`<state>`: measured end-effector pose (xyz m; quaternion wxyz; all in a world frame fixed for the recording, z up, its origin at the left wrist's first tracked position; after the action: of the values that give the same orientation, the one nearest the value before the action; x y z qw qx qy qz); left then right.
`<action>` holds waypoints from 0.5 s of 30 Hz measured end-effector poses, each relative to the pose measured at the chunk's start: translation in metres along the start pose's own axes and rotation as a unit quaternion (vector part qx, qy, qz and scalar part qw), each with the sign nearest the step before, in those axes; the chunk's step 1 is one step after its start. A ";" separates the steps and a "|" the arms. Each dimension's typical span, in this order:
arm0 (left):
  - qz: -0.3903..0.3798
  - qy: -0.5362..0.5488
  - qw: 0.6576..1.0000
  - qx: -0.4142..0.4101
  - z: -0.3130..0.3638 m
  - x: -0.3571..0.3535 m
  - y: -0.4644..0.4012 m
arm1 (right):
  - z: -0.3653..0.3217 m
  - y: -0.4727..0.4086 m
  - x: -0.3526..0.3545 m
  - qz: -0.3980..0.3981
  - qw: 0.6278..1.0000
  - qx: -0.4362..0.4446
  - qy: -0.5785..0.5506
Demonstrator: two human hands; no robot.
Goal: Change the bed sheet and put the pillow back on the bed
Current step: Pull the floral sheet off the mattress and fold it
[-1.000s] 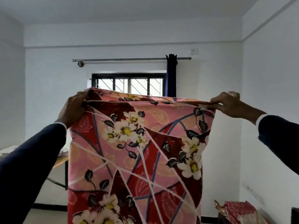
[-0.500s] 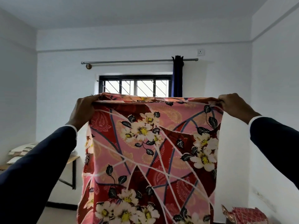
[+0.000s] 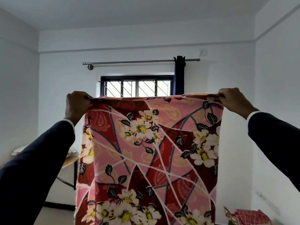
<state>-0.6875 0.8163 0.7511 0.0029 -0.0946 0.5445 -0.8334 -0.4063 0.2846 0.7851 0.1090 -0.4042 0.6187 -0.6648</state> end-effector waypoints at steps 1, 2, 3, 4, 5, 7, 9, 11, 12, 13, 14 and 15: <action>0.006 0.036 0.999 0.037 -0.005 0.002 -0.001 | -0.001 0.000 0.000 0.003 1.000 -0.005 -0.003; 0.011 0.056 0.997 0.055 -0.007 0.002 -0.001 | -0.002 0.000 0.000 0.008 1.000 -0.009 -0.007; 0.013 0.064 0.996 0.064 -0.008 0.003 -0.001 | -0.004 -0.001 -0.001 0.015 1.000 -0.011 -0.011; 0.019 0.073 0.995 0.072 -0.009 0.004 -0.001 | -0.006 -0.001 0.000 0.023 1.000 -0.009 -0.014; 0.027 0.088 0.992 0.081 -0.009 0.006 0.000 | -0.009 -0.001 0.000 0.031 0.999 -0.005 -0.014; 0.039 0.114 0.988 0.095 -0.010 0.008 0.001 | -0.012 -0.002 0.000 0.046 0.999 0.004 -0.009; 0.037 0.133 0.984 0.117 -0.013 0.006 0.001 | -0.011 -0.003 -0.002 0.052 0.999 0.005 -0.003; 0.029 0.126 0.985 0.117 -0.014 0.003 0.000 | -0.008 -0.004 -0.004 0.051 0.999 -0.004 -0.002; 0.031 0.114 0.987 0.107 -0.014 0.002 0.000 | -0.006 -0.004 -0.005 0.050 0.999 -0.009 -0.001; 0.037 0.105 0.989 0.098 -0.014 0.002 -0.001 | -0.005 -0.004 -0.005 0.051 0.999 -0.012 -0.001; 0.042 0.102 0.989 0.100 -0.016 0.002 -0.001 | -0.005 -0.004 -0.005 0.054 0.998 -0.010 0.000; 0.044 0.099 0.988 0.106 -0.017 0.002 -0.001 | -0.005 -0.004 -0.004 0.062 0.998 -0.007 -0.001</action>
<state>-0.6918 0.8317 0.7453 -0.0039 0.0134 0.4545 -0.8906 -0.4056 0.2914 0.7877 0.1478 -0.3670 0.6467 -0.6521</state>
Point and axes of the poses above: each hand's wrist, its own y-axis away from the middle knuckle, its own x-axis out of the back of the hand, z = x × y, the point moved 8 cm from there along -y, towards the middle knuckle, and after that the axes turned 7 degrees about z, right-handed, at the moved point
